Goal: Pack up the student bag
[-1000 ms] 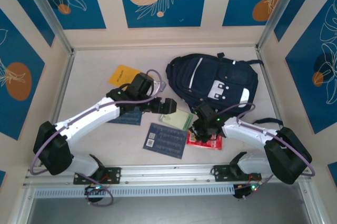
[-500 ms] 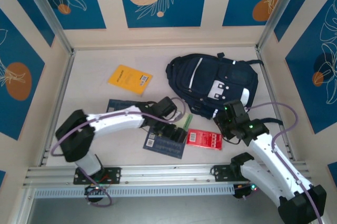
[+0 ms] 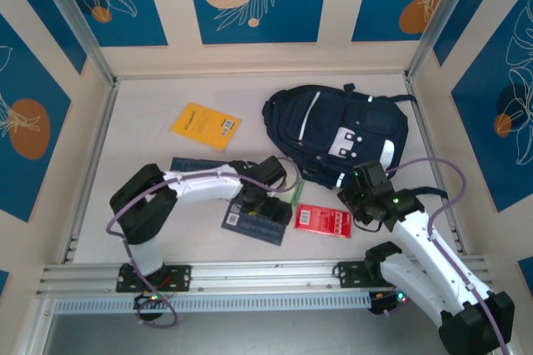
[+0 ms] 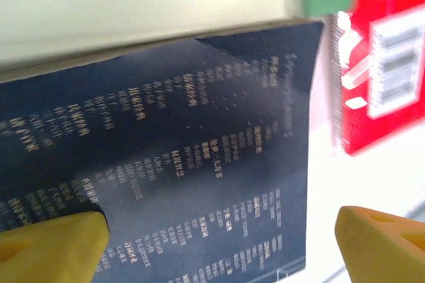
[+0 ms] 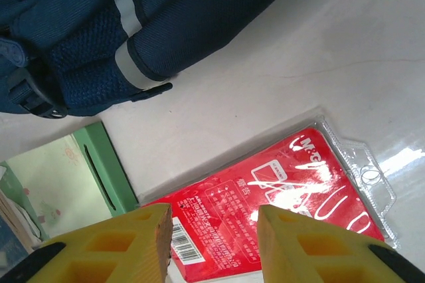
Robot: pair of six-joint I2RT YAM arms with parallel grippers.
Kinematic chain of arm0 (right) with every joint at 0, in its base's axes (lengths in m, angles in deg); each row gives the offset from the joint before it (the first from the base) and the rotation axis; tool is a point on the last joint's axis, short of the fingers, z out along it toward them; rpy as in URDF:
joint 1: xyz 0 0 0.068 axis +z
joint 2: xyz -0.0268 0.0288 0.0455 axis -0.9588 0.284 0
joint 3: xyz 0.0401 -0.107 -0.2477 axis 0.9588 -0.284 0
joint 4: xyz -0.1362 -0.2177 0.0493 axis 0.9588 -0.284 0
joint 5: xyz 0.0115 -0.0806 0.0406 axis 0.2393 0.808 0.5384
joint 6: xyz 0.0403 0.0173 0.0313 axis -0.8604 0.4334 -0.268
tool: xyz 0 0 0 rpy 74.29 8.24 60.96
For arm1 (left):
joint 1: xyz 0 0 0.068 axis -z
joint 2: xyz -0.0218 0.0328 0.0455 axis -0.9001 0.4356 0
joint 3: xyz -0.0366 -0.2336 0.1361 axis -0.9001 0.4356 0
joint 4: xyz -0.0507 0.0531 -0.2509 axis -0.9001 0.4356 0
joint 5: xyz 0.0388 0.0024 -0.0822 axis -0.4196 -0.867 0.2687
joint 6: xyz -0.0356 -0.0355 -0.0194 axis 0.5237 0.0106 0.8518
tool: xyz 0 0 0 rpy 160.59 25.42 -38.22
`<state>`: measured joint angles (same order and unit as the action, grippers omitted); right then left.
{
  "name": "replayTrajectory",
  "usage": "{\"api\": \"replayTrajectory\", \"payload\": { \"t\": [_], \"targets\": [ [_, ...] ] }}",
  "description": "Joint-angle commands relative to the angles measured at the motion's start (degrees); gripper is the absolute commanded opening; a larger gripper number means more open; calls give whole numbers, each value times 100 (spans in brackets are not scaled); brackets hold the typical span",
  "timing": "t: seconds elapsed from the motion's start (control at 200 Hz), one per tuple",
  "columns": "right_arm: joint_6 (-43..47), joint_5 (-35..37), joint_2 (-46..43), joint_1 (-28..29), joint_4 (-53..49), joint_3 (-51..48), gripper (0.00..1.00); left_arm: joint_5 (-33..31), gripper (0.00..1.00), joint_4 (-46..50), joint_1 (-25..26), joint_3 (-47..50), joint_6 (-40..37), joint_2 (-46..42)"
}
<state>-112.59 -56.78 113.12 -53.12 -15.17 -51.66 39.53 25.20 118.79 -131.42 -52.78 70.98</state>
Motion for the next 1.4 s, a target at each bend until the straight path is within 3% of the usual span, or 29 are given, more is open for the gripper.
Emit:
{"api": "replayTrajectory", "payload": {
  "t": [0.0,0.09,0.175,0.395,0.605,0.805,1.045,1.395],
  "targets": [
    [162,175,68,2,-47,-124,40,-1386,92,493,-561,272,237,-187],
    [124,228,211,4,-63,-200,40,-1766,93,495,-879,320,387,-478],
    [269,163,350,-6,99,-305,41,-1749,93,439,-936,214,313,-675],
    [501,23,1263,-37,325,-383,46,-1308,93,162,-271,-99,-126,-1035],
    [839,-372,2059,-81,1011,-480,52,-302,94,-458,56,2,-303,-1105],
    [1134,-654,2455,-26,1352,-440,52,395,94,-1027,60,228,-222,-951],
    [1508,-1534,2437,88,1894,-555,48,631,94,-1234,61,233,-88,-569],
    [1699,-1906,2903,740,1968,-312,46,815,94,-1337,25,454,33,-400]
  ]
}}
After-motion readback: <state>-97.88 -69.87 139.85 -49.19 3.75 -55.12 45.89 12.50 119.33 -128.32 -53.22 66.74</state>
